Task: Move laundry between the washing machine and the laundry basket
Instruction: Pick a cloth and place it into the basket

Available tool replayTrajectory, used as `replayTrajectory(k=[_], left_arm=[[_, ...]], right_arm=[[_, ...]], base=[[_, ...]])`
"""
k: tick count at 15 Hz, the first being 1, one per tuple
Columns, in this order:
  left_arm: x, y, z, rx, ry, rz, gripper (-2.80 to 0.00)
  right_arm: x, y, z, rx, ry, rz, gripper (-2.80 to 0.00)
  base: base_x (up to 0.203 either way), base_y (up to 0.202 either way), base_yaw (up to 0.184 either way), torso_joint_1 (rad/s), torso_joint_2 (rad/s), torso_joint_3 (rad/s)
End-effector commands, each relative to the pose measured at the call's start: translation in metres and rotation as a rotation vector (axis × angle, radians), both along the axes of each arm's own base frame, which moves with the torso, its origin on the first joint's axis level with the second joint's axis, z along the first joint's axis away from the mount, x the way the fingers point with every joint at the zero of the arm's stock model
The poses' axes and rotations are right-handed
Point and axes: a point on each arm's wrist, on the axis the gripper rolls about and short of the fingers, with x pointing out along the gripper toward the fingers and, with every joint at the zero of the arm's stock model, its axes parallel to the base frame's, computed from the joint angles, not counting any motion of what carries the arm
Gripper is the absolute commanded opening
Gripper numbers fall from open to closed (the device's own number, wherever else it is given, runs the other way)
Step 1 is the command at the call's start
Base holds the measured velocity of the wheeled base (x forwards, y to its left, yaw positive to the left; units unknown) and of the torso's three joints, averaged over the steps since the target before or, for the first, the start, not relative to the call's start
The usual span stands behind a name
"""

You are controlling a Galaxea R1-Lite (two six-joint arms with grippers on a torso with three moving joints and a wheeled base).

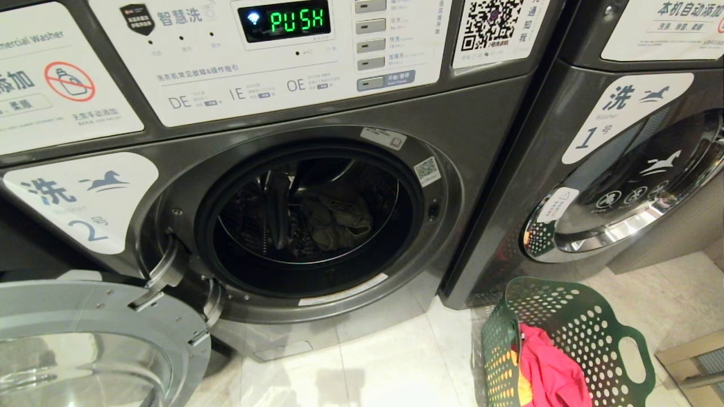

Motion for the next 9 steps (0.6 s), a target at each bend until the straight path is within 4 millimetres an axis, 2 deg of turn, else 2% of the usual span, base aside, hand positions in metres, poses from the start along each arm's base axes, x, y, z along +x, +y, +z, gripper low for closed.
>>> replayTrajectory(k=[1,9], left_arm=[[0.0000,0.0000,0.0001,0.000,0.000,0.000,-2.80],[0.0000,0.0000,0.0000,0.000,0.000,0.000,-2.80]], right_arm=[[0.0002,0.0000,0.0000,-0.001,0.003,0.001,-2.80],[0.0002,0.0000,0.0000,0.000,0.003,0.000,-2.80]], base=[[0.000,0.000,0.000,0.000,0.00,0.000],[0.000,0.000,0.000,0.000,0.00,0.000]])
